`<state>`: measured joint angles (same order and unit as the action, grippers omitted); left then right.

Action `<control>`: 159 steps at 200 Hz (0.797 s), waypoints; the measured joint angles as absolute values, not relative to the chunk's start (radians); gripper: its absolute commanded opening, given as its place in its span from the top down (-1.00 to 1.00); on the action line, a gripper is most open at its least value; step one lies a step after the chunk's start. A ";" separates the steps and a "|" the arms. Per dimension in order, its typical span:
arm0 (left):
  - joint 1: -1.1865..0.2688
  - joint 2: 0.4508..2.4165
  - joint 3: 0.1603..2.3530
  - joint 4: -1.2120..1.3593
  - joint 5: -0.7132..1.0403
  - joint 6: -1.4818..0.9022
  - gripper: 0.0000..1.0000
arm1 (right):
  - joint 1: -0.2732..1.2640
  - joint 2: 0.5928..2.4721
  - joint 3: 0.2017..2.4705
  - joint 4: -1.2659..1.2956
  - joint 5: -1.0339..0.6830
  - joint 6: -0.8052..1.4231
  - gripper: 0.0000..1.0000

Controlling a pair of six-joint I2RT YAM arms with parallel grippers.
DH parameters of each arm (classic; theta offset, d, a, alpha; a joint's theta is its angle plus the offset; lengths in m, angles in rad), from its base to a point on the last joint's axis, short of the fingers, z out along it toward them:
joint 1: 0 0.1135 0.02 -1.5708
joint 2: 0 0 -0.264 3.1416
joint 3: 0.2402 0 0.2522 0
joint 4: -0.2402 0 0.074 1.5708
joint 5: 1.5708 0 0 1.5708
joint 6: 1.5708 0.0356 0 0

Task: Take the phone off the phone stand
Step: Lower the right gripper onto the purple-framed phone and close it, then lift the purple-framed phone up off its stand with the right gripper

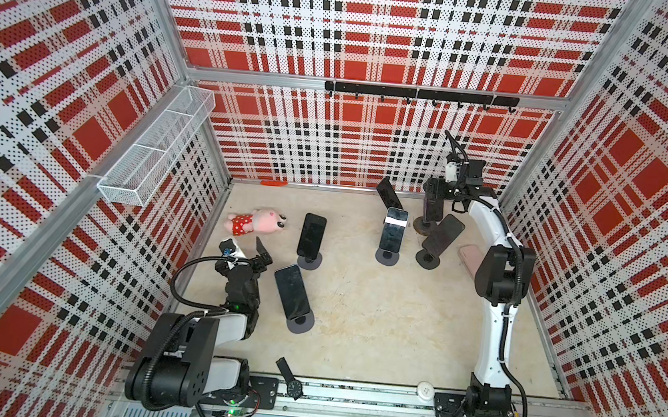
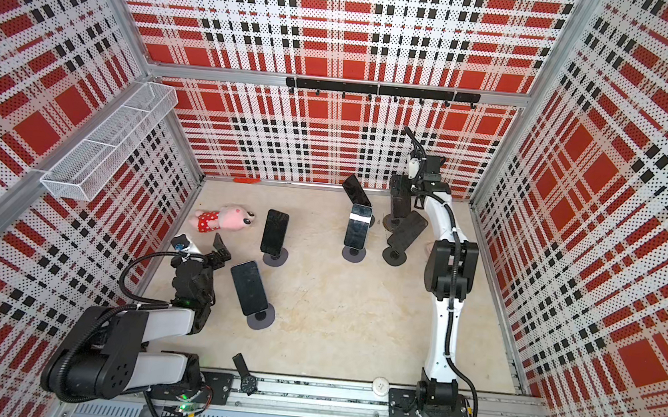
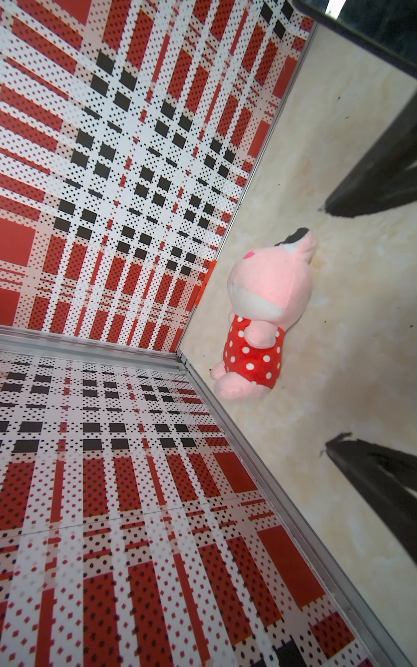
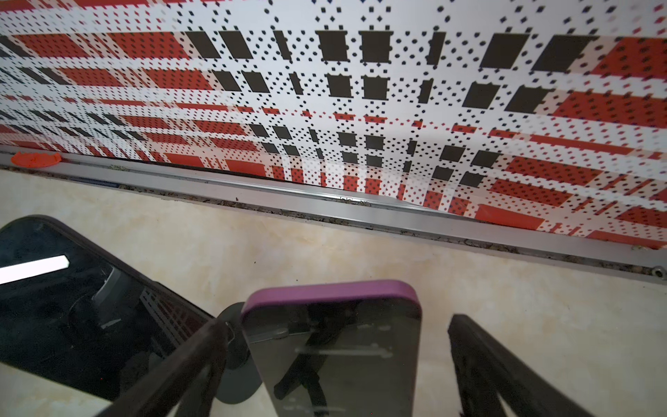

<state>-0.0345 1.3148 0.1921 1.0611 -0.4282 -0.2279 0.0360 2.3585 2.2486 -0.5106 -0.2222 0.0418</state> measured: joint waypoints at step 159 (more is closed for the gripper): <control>-0.033 1.325 0.206 1.015 -0.461 -0.243 -0.96 | 0.036 2.407 2.277 -0.517 -0.249 0.030 -0.60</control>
<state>-0.0334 1.3254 0.2062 1.0145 -0.4606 -0.2428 0.0360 2.4069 2.2772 -0.5175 -0.2493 0.0303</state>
